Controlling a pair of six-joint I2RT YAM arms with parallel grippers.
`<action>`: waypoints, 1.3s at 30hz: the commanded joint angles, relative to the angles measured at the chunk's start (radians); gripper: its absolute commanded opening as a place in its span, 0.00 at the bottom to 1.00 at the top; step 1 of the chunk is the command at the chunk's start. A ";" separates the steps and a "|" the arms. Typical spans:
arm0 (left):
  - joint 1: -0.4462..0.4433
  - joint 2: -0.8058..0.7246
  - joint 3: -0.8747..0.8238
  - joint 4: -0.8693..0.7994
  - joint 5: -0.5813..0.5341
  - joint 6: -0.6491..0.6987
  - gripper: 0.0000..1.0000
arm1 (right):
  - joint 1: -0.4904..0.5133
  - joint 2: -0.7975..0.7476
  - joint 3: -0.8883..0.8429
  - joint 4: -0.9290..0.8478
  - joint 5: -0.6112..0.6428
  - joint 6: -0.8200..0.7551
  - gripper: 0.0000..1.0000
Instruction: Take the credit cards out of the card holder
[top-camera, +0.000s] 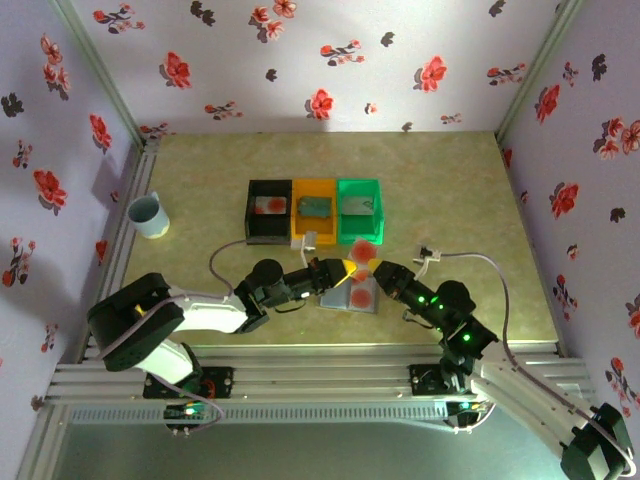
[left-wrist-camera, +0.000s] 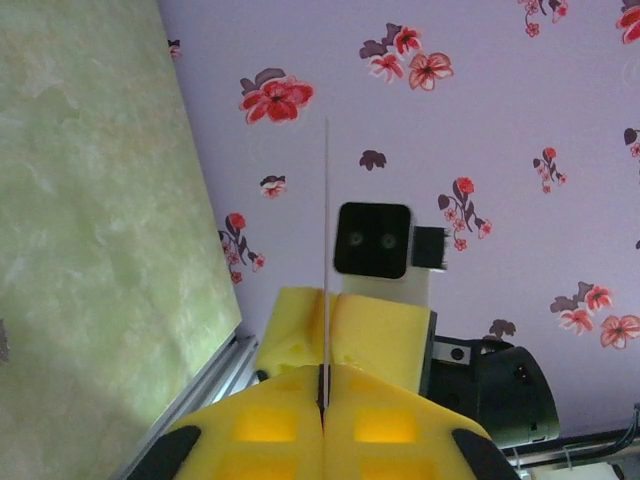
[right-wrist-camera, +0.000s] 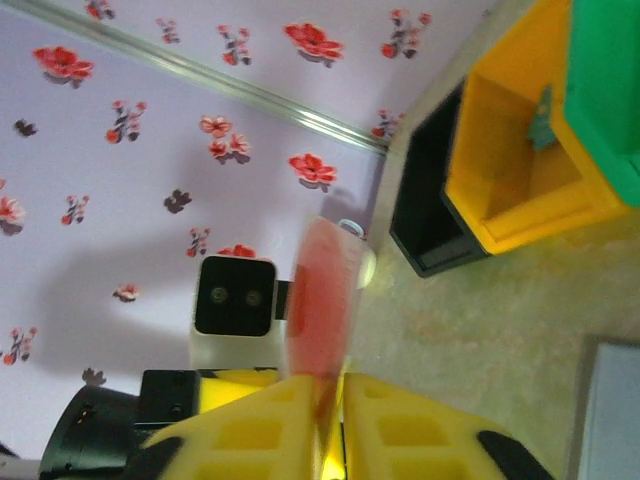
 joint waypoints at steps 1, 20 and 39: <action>0.035 -0.030 -0.023 0.030 0.001 -0.021 0.00 | 0.008 -0.024 0.021 -0.098 0.012 -0.026 0.25; 0.240 -0.464 0.104 -1.237 0.380 0.439 0.00 | 0.000 -0.059 0.159 -0.433 -0.085 -0.340 0.44; 0.281 -0.360 0.358 -1.744 0.643 0.818 0.00 | 0.003 0.173 0.155 -0.139 -0.461 -0.365 0.51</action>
